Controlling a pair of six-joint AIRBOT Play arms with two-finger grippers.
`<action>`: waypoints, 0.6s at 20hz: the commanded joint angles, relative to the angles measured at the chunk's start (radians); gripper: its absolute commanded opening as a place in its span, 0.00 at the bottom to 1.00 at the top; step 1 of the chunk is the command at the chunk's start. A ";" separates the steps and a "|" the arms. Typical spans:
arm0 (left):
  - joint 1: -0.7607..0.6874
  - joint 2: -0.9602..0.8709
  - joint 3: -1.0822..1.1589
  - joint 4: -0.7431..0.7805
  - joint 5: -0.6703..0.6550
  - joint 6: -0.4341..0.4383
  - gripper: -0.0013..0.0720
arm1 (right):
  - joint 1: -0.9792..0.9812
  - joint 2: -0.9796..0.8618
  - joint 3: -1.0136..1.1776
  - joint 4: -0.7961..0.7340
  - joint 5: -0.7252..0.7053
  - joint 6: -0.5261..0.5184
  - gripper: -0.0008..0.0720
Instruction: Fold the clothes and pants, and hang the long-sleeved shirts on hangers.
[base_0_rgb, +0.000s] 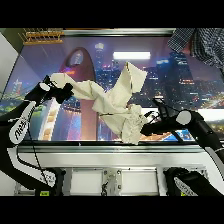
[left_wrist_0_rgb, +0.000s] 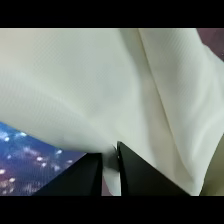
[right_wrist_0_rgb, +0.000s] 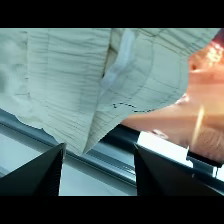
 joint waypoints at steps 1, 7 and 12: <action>-0.002 -0.015 0.050 0.000 -0.030 -0.001 0.15 | 0.085 -0.068 -0.017 0.066 -0.091 0.006 0.67; 0.007 0.087 0.066 0.099 -0.066 0.012 0.03 | 0.177 -0.225 -0.006 0.126 -0.238 -0.024 0.06; 0.098 0.362 0.002 0.293 -0.144 0.040 0.03 | -0.057 -0.040 0.225 -0.351 0.032 0.019 0.05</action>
